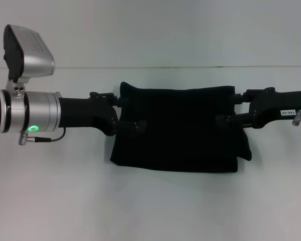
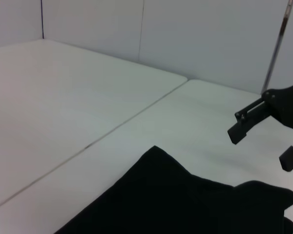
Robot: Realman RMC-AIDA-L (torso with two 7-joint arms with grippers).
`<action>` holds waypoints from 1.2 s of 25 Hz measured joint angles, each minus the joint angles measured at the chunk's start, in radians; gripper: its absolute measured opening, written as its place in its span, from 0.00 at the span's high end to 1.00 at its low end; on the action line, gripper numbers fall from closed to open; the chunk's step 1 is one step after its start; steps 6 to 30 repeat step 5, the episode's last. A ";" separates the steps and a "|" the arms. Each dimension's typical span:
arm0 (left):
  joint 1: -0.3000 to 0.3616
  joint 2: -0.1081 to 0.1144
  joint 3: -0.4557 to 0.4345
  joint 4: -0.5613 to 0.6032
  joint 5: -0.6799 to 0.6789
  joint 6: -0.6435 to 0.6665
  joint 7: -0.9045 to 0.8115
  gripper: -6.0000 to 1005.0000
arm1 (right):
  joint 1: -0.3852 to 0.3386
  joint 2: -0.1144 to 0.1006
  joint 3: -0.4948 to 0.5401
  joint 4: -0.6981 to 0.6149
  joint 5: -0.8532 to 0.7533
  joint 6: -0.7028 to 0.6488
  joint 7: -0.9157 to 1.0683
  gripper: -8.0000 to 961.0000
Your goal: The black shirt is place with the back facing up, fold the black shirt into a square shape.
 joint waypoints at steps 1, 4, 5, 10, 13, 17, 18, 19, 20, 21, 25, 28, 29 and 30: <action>-0.001 0.000 0.000 0.000 0.004 0.000 -0.002 0.13 | 0.000 0.000 0.000 0.000 0.000 0.000 0.000 0.07; -0.002 0.000 0.000 0.001 0.009 0.000 -0.009 0.13 | 0.000 0.000 0.000 -0.001 0.000 0.001 0.000 0.07; -0.003 0.000 0.000 0.001 0.009 -0.001 -0.009 0.13 | 0.000 0.000 0.000 -0.001 0.000 0.001 0.001 0.07; -0.003 0.000 0.000 0.001 0.009 -0.001 -0.009 0.13 | 0.000 0.000 0.000 -0.001 0.000 0.001 0.001 0.07; -0.003 0.000 0.000 0.001 0.009 -0.001 -0.009 0.13 | 0.000 0.000 0.000 -0.001 0.000 0.001 0.001 0.07; -0.003 0.000 0.000 0.001 0.009 -0.001 -0.009 0.13 | 0.000 0.000 0.000 -0.001 0.000 0.001 0.001 0.07; -0.003 0.000 0.000 0.001 0.009 -0.001 -0.009 0.13 | 0.000 0.000 0.000 -0.001 0.000 0.001 0.001 0.07; -0.003 0.000 0.000 0.001 0.009 -0.001 -0.009 0.13 | 0.000 0.000 0.000 -0.001 0.000 0.001 0.001 0.07; -0.003 0.000 0.000 0.001 0.009 -0.001 -0.009 0.13 | 0.000 0.000 0.000 -0.001 0.000 0.001 0.001 0.07; -0.003 0.000 0.000 0.001 0.009 -0.001 -0.009 0.13 | 0.000 0.000 0.000 -0.001 0.000 0.001 0.001 0.07; -0.003 0.000 0.000 0.001 0.009 -0.001 -0.009 0.13 | 0.000 0.000 0.000 -0.001 0.000 0.001 0.001 0.07; -0.003 0.000 0.000 0.001 0.009 -0.001 -0.009 0.13 | 0.000 0.000 0.000 -0.001 0.000 0.001 0.001 0.07; -0.003 0.000 0.000 0.001 0.009 -0.001 -0.009 0.13 | 0.000 0.000 0.000 -0.001 0.000 0.001 0.001 0.07; -0.003 0.000 0.000 0.001 0.009 -0.001 -0.009 0.13 | 0.000 0.000 0.000 -0.001 0.000 0.001 0.001 0.07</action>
